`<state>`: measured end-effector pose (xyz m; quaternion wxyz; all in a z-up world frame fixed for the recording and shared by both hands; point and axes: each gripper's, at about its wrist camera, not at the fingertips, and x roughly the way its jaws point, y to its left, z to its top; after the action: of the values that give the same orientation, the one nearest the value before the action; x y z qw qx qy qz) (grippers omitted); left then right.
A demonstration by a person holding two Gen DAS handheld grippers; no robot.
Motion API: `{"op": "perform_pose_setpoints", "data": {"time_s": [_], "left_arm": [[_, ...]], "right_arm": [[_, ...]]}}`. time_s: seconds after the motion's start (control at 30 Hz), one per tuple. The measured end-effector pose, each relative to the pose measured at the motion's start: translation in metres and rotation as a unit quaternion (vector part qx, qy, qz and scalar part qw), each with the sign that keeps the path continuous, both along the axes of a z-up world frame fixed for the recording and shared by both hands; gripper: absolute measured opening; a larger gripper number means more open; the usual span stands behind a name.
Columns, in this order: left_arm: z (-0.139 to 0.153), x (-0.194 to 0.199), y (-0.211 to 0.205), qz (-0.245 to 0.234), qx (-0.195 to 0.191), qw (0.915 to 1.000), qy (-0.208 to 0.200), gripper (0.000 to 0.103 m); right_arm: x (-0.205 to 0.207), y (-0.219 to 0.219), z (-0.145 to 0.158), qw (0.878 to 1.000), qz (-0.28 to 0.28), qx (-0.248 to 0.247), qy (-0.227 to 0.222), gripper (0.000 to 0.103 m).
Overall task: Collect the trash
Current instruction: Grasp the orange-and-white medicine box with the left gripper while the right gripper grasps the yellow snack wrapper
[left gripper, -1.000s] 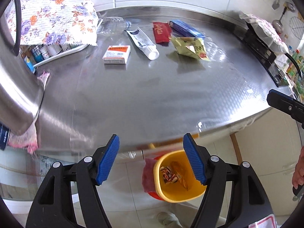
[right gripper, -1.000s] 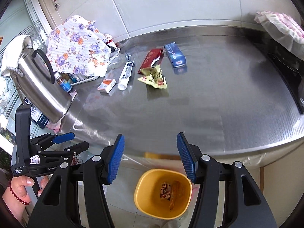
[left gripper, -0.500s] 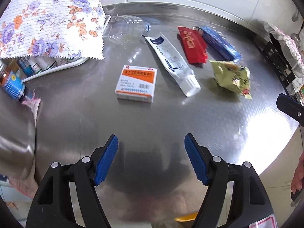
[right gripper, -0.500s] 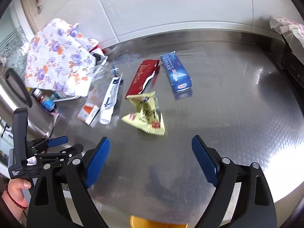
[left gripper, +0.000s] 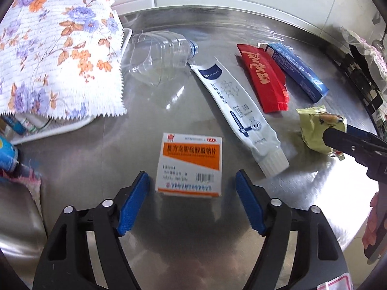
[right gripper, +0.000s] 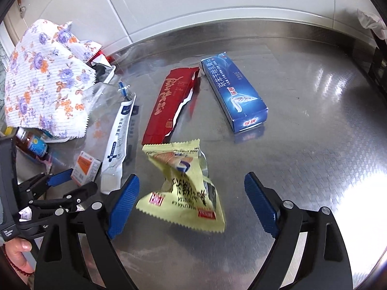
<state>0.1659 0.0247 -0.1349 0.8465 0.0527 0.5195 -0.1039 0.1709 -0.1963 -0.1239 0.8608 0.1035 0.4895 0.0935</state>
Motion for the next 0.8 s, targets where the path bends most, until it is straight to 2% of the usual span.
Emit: {"op": "perform_pose_setpoints", "data": {"time_s": [0.13, 0.2, 0.23, 0.27, 0.3, 0.33, 0.37, 0.47, 0.8], "left_arm": [[0.002, 0.004, 0.002, -0.008, 0.012, 0.9998, -0.011, 0.052], [0.002, 0.006, 0.005, -0.008, 0.010, 0.9998, -0.012, 0.050], [0.003, 0.005, 0.005, -0.009, 0.011, 0.9998, -0.014, 0.050], [0.003, 0.005, 0.005, -0.010, 0.012, 0.9998, -0.015, 0.050], [0.003, 0.004, 0.006, -0.009, 0.011, 0.9998, -0.016, 0.050], [0.003, 0.005, 0.005, -0.008, 0.010, 0.9998, -0.016, 0.050], [0.002, 0.006, 0.005, -0.007, 0.010, 0.9998, -0.016, 0.050], [0.004, 0.007, 0.006, -0.003, 0.002, 0.9999, -0.014, 0.050], [0.021, -0.009, -0.001, 0.007, 0.003, 0.9996, -0.026, 0.049]], "right_arm": [[0.007, 0.006, -0.008, 1.000, 0.010, -0.012, 0.007, 0.067], [0.006, 0.009, -0.008, 1.000, 0.013, -0.021, -0.001, 0.065], [0.006, 0.010, -0.008, 1.000, 0.016, -0.025, -0.003, 0.059], [0.006, 0.011, -0.008, 0.999, 0.019, -0.026, -0.005, 0.040], [0.006, 0.011, -0.008, 1.000, 0.022, -0.020, -0.003, 0.036], [0.005, 0.013, -0.006, 0.999, 0.023, -0.024, -0.005, 0.029], [0.005, 0.014, -0.005, 0.999, 0.028, -0.022, -0.005, 0.016], [0.003, 0.018, 0.000, 0.999, 0.036, -0.023, -0.010, 0.012], [-0.012, 0.008, 0.019, 0.999, 0.044, -0.001, -0.024, 0.012]]}}
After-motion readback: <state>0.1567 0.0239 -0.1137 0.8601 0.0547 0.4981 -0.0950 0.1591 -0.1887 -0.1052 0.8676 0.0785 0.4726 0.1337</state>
